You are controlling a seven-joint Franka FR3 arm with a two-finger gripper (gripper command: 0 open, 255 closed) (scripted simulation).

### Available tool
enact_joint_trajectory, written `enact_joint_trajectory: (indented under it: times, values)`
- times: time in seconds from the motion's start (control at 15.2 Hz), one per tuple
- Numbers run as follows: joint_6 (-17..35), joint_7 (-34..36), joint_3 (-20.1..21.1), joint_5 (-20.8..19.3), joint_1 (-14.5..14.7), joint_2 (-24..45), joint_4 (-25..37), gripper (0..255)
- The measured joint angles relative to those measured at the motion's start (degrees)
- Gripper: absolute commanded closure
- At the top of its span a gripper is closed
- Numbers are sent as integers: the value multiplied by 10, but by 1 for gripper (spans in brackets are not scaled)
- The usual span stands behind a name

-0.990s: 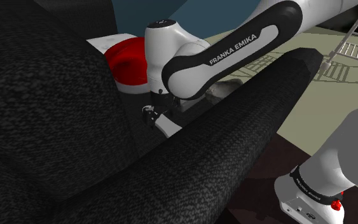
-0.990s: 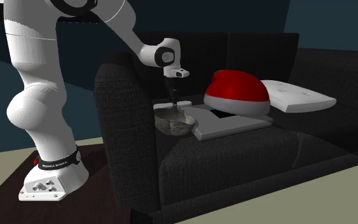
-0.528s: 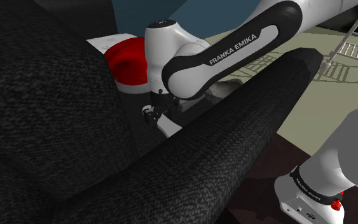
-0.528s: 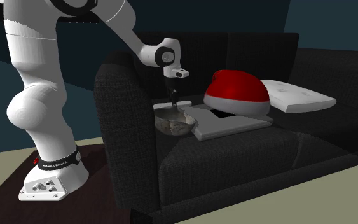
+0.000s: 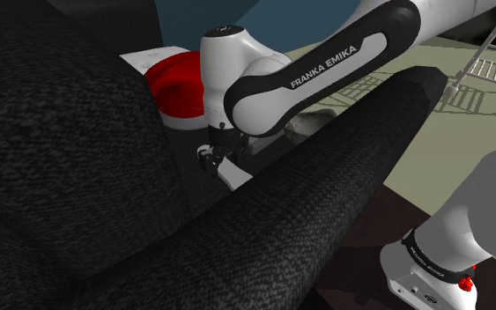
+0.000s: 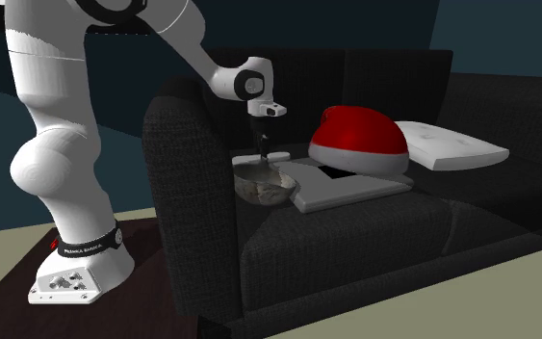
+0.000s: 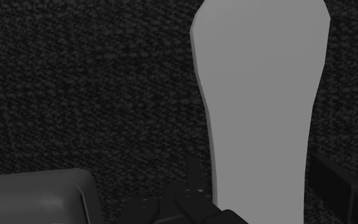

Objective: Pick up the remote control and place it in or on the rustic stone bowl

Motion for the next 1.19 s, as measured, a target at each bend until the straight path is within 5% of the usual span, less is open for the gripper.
enact_joint_trajectory:
  times: [1.19]
  values:
    - [-124,-26,3,36,-6,-67,63,255]
